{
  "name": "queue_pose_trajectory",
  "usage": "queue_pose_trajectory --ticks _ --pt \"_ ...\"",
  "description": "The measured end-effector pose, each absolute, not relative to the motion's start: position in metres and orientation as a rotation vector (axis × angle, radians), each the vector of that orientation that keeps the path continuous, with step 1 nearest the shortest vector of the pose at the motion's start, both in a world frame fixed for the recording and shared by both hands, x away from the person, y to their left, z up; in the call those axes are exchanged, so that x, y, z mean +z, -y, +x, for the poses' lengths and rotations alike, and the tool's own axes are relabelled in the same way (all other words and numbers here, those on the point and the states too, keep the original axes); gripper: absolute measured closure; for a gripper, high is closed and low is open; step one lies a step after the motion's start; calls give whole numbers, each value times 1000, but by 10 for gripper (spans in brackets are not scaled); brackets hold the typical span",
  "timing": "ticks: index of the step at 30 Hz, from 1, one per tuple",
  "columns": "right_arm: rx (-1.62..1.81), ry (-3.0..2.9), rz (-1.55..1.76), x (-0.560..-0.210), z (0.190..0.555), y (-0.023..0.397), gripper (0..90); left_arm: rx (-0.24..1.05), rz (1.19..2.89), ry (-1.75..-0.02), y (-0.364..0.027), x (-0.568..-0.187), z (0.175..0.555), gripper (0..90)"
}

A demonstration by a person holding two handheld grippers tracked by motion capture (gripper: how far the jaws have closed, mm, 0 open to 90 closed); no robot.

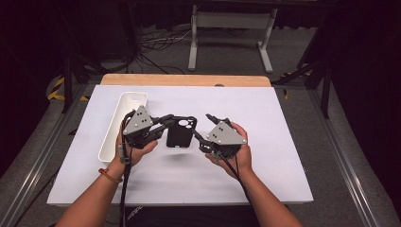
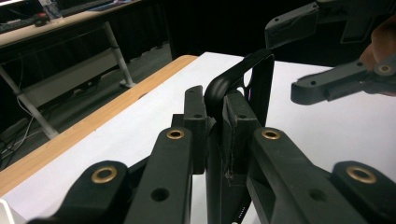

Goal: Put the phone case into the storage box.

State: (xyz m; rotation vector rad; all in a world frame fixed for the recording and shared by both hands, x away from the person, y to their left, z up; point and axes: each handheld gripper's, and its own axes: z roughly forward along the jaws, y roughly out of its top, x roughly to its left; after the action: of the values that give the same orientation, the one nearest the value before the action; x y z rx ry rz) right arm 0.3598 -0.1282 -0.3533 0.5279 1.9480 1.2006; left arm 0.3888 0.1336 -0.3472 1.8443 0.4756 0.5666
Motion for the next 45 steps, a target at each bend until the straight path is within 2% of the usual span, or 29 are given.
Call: queue_pose_trajectory --ticks 1,6,10,13,24,45 --pt "1201 -1948 528 -353 360 128 361 564 1843 -475 -134 -347 388 824" --pt "1251 -1962 584 -356 361 133 238 563 1820 -476 -138 -344 388 824" --pt "1245 -1968 590 -360 358 138 213 539 1815 -470 -138 -343 387 824" --pt "1230 -1971 582 -363 354 141 248 537 1810 -463 -138 -343 387 824" --pt "1198 -1959 573 -386 332 171 239 550 1811 -463 -137 -343 387 824" --pt "1213 -1952 602 -410 313 208 187 572 1795 -459 -144 -339 387 824"
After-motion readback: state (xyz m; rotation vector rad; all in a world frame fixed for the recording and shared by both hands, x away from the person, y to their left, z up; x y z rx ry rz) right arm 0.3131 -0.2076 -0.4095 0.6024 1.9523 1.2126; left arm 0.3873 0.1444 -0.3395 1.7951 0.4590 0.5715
